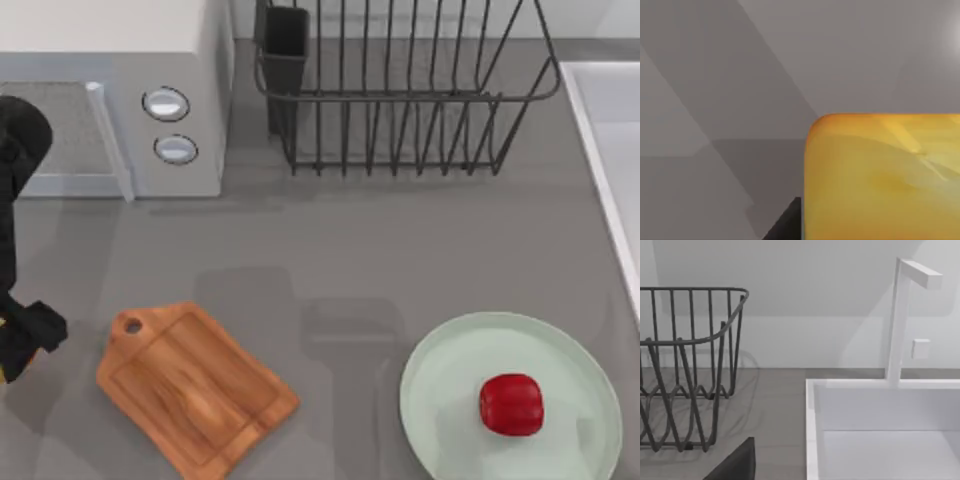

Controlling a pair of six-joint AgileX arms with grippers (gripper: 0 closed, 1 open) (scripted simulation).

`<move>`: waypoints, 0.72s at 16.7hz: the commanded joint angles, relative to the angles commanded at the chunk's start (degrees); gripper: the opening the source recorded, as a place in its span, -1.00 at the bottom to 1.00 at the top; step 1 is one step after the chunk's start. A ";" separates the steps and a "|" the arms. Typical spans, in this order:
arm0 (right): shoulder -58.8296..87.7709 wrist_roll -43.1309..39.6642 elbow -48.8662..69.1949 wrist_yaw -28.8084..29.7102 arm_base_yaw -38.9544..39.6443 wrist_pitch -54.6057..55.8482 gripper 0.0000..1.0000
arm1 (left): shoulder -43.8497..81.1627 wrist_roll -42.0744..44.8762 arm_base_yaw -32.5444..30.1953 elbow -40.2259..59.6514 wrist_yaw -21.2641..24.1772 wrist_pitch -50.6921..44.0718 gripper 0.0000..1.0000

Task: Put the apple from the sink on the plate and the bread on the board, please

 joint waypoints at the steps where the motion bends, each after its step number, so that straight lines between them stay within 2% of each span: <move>1: 0.00 0.00 0.00 0.00 0.00 0.00 1.00 | -0.64 -5.89 -1.61 -0.25 0.91 0.15 -1.00; 7: 0.00 0.00 0.00 0.00 0.00 0.00 1.00 | -4.42 -35.09 -11.66 -1.56 7.10 2.29 -1.00; 12: 0.00 0.00 0.00 0.00 0.00 0.00 1.00 | -6.92 -49.97 -19.36 -1.52 10.46 5.04 -1.00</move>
